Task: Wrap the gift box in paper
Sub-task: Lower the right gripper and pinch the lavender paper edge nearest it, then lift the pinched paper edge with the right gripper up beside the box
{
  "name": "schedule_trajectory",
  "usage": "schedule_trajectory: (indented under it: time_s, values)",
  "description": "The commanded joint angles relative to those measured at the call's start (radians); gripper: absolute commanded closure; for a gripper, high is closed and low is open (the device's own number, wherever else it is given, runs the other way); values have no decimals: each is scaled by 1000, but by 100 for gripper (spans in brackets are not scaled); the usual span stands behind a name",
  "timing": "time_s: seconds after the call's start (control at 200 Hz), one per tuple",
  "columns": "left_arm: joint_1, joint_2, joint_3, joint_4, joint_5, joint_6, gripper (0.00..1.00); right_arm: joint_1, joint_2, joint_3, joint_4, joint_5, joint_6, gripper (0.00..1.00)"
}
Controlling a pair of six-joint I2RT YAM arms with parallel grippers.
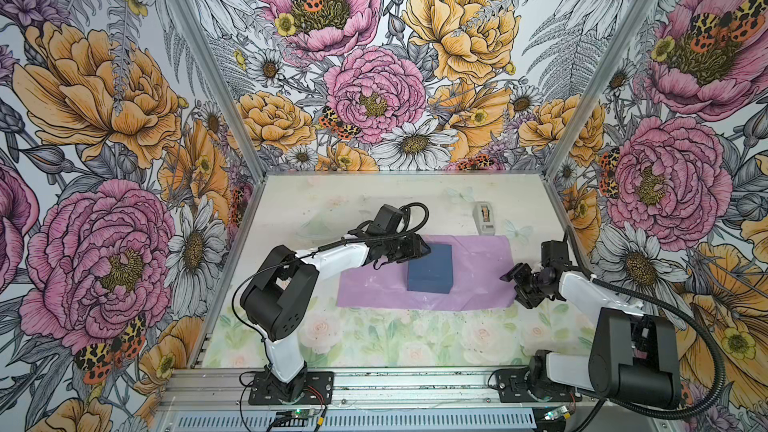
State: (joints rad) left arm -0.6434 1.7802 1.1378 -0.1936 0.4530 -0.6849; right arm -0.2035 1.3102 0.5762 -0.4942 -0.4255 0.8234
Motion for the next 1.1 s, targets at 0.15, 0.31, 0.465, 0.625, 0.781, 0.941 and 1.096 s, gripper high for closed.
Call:
schedule_trajectory:
  time_s: [0.15,0.31,0.465,0.625,0.781,0.941,1.096]
  values:
    - [19,19,-13,-57,-50,8,50,-27,70,72,144,-68,-173,29]
    - [24,18,-12,-58,-54,12,50,-61,195,165,137,-156,-278,29]
    - [33,16,-4,-65,-59,17,50,-80,228,242,71,-173,-352,32]
    - [37,22,6,-72,-60,23,51,-80,273,290,-34,-193,-411,49]
    - [36,24,7,-75,-58,24,51,-80,291,303,-143,-143,-452,54]
    - [36,28,10,-78,-57,30,51,-80,287,313,-216,-120,-485,61]
    - [36,31,11,-79,-58,31,51,-80,283,309,-225,-116,-498,72]
